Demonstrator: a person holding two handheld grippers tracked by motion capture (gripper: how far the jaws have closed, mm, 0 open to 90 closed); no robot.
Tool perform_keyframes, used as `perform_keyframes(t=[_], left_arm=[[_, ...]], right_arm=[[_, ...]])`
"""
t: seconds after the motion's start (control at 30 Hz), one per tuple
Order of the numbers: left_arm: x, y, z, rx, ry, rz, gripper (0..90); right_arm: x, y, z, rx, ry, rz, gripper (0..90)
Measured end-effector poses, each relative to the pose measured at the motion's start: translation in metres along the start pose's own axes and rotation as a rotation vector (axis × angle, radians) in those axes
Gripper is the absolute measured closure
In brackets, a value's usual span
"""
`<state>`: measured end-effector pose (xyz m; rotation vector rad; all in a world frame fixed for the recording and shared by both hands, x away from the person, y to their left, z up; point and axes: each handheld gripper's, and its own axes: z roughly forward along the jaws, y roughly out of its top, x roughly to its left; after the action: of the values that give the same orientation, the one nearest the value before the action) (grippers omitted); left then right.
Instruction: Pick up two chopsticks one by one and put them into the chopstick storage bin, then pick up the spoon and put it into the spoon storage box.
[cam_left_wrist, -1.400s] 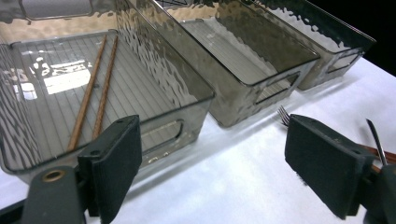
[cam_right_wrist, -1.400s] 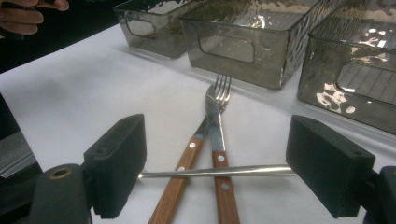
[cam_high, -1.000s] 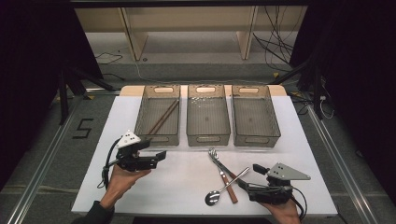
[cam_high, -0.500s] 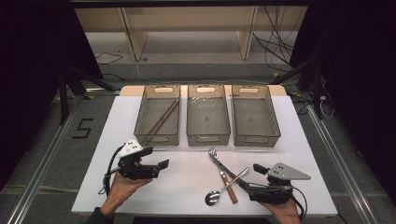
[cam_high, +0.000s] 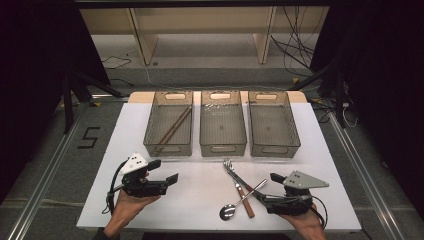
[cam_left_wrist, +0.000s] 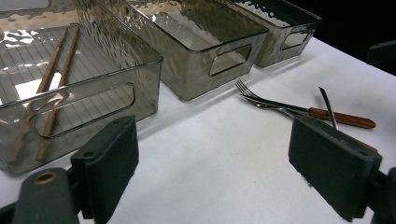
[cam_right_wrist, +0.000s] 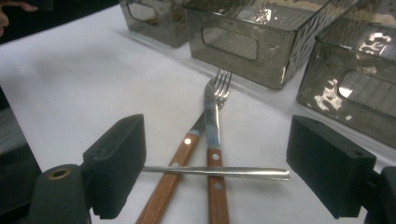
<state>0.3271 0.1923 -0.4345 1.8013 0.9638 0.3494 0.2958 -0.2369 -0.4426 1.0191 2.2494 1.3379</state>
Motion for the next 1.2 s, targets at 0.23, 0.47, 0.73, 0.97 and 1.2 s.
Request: perform_keyframes(t=[0.23,0.47,0.73,0.97,1.2], left_arm=[[-0.001,-0.004,-0.006,-0.006,0.0,0.005,15.7],[0.0,-0.004,-0.007,-0.009,-0.001,-0.004,15.7],[-0.001,-0.006,-0.007,-0.001,0.0,0.003,15.8],[0.0,-0.008,-0.008,0.002,-0.002,0.009,15.7],[0.0,-0.01,-0.008,0.006,-0.004,0.005,15.8]], right_arm=[[-0.006,0.02,0.008,0.101,0.048,-0.093,20.4],[-0.009,0.033,0.021,0.208,0.084,-0.189,20.5],[-0.007,0.048,0.035,0.34,0.122,-0.324,21.6],[-0.002,0.051,0.046,0.435,0.135,-0.433,27.0],[0.003,0.044,0.055,0.523,0.158,-0.521,33.4]])
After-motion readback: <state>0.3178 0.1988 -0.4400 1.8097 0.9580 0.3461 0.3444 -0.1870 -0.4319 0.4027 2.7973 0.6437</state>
